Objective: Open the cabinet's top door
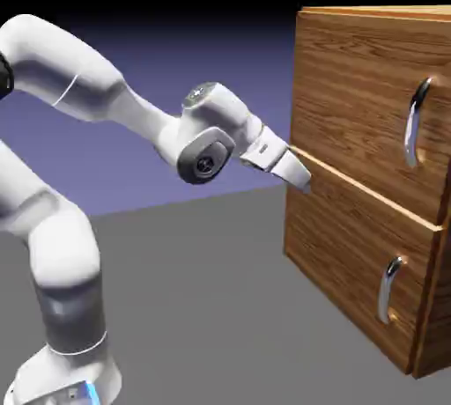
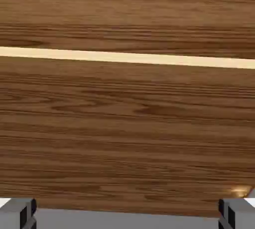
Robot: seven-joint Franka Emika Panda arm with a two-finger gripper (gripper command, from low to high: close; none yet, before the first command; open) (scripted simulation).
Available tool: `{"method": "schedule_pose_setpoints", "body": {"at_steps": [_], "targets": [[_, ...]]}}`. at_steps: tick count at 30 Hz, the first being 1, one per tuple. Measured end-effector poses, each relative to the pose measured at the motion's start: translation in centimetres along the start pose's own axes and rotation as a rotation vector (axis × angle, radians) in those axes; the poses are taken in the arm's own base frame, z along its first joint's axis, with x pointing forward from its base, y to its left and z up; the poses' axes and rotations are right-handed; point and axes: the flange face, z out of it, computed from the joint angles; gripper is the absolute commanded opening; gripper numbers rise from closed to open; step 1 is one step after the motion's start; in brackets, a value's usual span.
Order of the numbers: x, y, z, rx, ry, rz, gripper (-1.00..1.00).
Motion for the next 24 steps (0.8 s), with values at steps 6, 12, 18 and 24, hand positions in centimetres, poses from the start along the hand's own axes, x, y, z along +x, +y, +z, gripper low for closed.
{"method": "schedule_pose_setpoints", "body": {"at_steps": [6,12,18,24], "targets": [[1.7,-2.9,-2.7,0.077,0.064,-0.027,1.0],[3.3,-5.0,-5.4,0.151,0.13,-0.045,1.0],[4.9,-6.1,-7.8,0.222,0.196,-0.054,1.0],[6.5,-6.3,-9.8,0.288,0.26,-0.055,1.0]]}}
